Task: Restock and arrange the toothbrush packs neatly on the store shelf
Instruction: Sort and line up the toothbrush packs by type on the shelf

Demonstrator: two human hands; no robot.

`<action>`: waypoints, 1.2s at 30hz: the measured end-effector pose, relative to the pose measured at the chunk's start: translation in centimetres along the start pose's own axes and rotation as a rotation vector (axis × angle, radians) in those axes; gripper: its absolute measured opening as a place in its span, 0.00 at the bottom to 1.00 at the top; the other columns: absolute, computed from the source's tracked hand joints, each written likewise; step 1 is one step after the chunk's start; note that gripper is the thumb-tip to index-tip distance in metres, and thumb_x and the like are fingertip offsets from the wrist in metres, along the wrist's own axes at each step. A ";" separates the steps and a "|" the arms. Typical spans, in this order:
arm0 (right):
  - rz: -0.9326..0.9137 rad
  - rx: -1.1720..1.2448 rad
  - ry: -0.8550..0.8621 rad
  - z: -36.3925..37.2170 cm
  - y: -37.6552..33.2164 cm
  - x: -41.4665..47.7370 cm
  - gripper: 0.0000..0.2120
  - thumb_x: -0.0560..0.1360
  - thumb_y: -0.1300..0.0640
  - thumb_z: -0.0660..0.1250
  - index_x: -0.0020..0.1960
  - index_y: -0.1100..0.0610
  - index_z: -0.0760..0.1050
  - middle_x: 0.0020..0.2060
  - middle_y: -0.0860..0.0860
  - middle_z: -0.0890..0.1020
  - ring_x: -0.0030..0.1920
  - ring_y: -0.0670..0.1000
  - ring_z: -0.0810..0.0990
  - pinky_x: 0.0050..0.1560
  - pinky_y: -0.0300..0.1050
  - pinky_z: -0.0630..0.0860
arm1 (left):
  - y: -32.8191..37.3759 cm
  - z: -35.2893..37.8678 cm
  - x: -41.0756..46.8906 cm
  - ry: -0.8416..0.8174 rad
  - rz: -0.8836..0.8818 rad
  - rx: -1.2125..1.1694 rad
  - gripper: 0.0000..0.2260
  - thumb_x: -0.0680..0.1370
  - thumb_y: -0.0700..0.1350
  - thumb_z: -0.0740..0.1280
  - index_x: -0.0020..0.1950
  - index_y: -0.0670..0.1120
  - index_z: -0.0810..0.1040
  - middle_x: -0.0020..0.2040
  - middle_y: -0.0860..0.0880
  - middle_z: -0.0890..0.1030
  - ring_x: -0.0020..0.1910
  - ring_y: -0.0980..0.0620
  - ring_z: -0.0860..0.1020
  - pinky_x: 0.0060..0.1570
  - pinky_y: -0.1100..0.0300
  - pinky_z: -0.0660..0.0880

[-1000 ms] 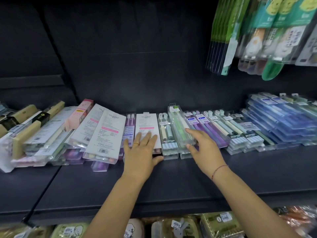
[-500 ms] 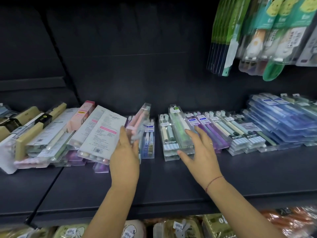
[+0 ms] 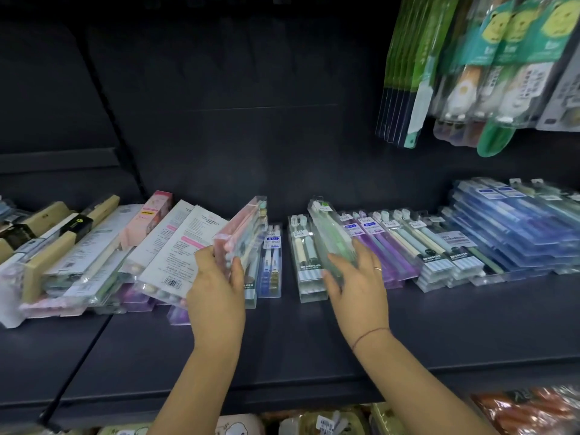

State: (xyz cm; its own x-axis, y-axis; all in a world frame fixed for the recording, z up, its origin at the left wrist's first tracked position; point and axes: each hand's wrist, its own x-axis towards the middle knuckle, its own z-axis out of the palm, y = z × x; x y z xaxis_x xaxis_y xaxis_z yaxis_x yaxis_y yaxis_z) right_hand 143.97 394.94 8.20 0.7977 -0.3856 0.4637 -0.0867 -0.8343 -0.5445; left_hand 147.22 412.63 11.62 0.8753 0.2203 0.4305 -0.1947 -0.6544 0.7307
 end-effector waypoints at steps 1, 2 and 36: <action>0.035 0.057 0.006 -0.4 0.2 0.2 0.13 0.77 0.59 0.69 0.61 0.56 0.80 0.72 0.58 0.68 0.73 0.59 0.64 0.69 0.52 0.67 | -0.1 0.1 0.0 0.006 0.003 0.000 0.10 0.81 0.45 0.64 0.57 0.40 0.67 0.47 0.36 0.82 0.35 0.45 0.72 0.32 0.57 0.60; 0.059 0.106 0.022 -0.8 0.4 0.4 0.14 0.77 0.61 0.68 0.63 0.55 0.79 0.72 0.56 0.68 0.72 0.57 0.65 0.69 0.49 0.65 | -0.1 0.1 0.1 0.010 0.003 0.002 0.10 0.81 0.45 0.64 0.56 0.40 0.67 0.46 0.36 0.81 0.35 0.46 0.71 0.32 0.57 0.60; -0.433 -0.408 0.102 0.9 0.4 -1.4 0.21 0.61 0.47 0.80 0.52 0.51 0.83 0.67 0.51 0.76 0.72 0.55 0.65 0.71 0.65 0.52 | -0.7 0.6 0.7 0.087 0.079 0.094 0.10 0.78 0.40 0.68 0.57 0.41 0.73 0.46 0.37 0.81 0.42 0.35 0.78 0.38 0.50 0.67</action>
State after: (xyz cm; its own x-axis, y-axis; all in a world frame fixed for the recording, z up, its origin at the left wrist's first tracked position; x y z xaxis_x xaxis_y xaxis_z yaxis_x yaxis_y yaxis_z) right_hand 143.38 395.51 6.69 0.7521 0.0034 0.6590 -0.0053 -0.9999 0.0113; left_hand 148.25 412.87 11.11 0.8165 0.2248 0.5318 -0.2154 -0.7359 0.6419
